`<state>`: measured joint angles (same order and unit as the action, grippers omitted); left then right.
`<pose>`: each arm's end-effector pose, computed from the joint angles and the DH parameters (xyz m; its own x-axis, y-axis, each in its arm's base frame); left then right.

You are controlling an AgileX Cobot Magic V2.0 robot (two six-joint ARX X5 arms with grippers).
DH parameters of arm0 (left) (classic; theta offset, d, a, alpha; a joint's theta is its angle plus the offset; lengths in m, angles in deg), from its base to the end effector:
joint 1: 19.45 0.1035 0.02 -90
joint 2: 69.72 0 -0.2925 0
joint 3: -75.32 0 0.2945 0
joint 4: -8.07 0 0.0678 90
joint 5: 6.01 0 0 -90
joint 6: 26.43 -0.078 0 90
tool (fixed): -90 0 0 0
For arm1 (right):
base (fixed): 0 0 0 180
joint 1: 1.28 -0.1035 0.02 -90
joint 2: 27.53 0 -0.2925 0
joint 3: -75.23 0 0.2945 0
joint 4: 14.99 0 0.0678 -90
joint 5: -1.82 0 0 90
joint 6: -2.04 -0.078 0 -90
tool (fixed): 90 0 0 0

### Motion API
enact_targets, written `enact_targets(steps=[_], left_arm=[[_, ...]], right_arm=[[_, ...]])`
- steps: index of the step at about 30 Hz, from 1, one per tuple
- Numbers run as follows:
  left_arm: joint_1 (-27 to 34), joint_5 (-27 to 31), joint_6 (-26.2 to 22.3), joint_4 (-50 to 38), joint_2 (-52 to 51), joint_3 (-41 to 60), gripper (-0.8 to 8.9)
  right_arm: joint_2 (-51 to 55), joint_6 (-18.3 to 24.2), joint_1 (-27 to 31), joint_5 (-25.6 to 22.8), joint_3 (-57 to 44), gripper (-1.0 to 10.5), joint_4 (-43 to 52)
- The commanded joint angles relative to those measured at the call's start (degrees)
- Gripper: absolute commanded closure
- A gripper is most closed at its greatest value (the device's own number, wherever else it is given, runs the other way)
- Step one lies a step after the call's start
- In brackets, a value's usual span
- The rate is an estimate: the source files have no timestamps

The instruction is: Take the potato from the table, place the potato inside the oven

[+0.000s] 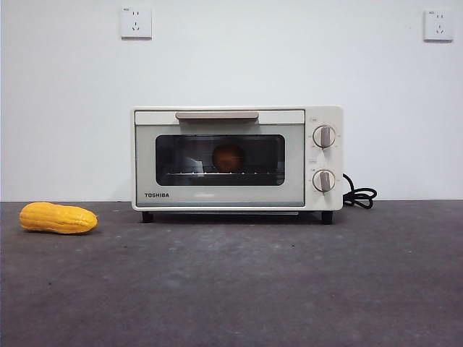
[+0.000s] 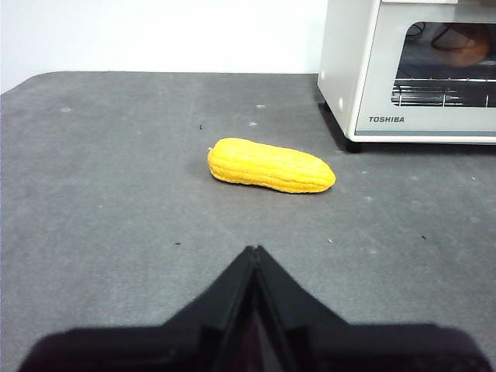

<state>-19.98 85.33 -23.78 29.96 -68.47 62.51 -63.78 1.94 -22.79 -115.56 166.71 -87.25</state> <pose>0.1595 0.0003 0.1428 0.9837 0.0143 -0.1793 -0.0220 0.9989 -0.0413 0.0905 -0.0029 0.4782 0.9585 -0.1165 -0.2601 0.0840 0.9875 -0.1330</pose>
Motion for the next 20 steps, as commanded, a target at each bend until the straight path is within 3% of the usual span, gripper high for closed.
enact_targets(steps=[1,7,10,20], left_arm=[[0.11,0.15,-0.04,-0.74,0.0,0.59,8.18],[0.13,0.15,-0.04,-0.74,0.0,0.57,8.18],[0.11,0.15,-0.02,-0.72,0.02,0.59,8.18],[0.13,0.15,-0.04,-0.72,0.02,0.59,8.18]], right_arm=[[3.45,0.52,4.74,3.32,-14.95,9.5,16.13],[10.71,0.59,15.47,21.81,-40.5,9.5,42.66],[13.42,0.57,20.24,27.1,-49.92,9.5,49.88],[24.41,0.33,26.62,26.4,-67.32,9.5,53.27]])
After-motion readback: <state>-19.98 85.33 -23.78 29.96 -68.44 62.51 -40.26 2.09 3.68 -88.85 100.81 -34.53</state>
